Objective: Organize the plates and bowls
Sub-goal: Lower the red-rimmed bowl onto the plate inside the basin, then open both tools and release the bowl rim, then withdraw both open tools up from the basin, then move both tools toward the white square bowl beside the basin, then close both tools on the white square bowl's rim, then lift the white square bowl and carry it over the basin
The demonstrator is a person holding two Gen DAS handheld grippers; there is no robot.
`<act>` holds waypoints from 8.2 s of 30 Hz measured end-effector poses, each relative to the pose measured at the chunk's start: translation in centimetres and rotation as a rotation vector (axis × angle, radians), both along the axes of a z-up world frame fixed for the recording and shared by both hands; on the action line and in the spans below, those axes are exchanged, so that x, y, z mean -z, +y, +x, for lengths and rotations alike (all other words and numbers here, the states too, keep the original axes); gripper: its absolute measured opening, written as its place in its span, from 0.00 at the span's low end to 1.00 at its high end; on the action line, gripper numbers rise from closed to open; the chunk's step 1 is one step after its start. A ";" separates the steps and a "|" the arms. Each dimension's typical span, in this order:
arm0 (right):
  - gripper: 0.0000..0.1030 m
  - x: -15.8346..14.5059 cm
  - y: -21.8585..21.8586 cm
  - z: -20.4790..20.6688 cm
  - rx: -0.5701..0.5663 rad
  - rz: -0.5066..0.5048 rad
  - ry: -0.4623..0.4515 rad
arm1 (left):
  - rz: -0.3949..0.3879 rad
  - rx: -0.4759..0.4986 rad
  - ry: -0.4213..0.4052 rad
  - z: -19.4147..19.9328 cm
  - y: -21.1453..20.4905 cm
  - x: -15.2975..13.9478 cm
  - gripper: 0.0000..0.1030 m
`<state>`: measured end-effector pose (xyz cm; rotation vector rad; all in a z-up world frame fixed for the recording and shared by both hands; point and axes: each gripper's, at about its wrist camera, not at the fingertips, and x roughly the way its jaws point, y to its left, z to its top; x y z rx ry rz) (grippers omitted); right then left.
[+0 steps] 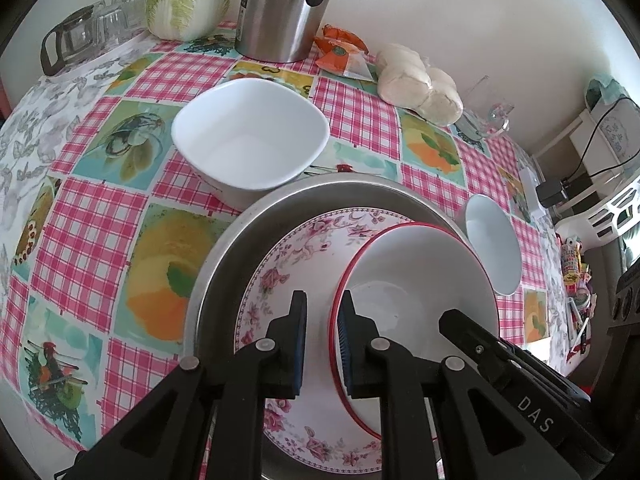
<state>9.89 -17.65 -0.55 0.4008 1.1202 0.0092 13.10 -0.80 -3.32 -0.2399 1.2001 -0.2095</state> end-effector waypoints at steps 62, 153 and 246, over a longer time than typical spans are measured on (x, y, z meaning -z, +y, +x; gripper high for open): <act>1.00 -2.7 -1.2 -1.7 0.022 -0.137 -0.090 | 0.246 -0.125 -0.143 -1.5 2.4 -2.5 0.99; 0.90 -4.6 9.7 13.5 0.037 -0.276 0.036 | -0.061 -0.241 -0.181 9.8 13.2 -0.1 0.99; 0.11 -9.6 9.4 7.2 -0.060 -0.166 0.007 | -0.085 -0.086 -0.221 3.6 7.7 -9.2 0.19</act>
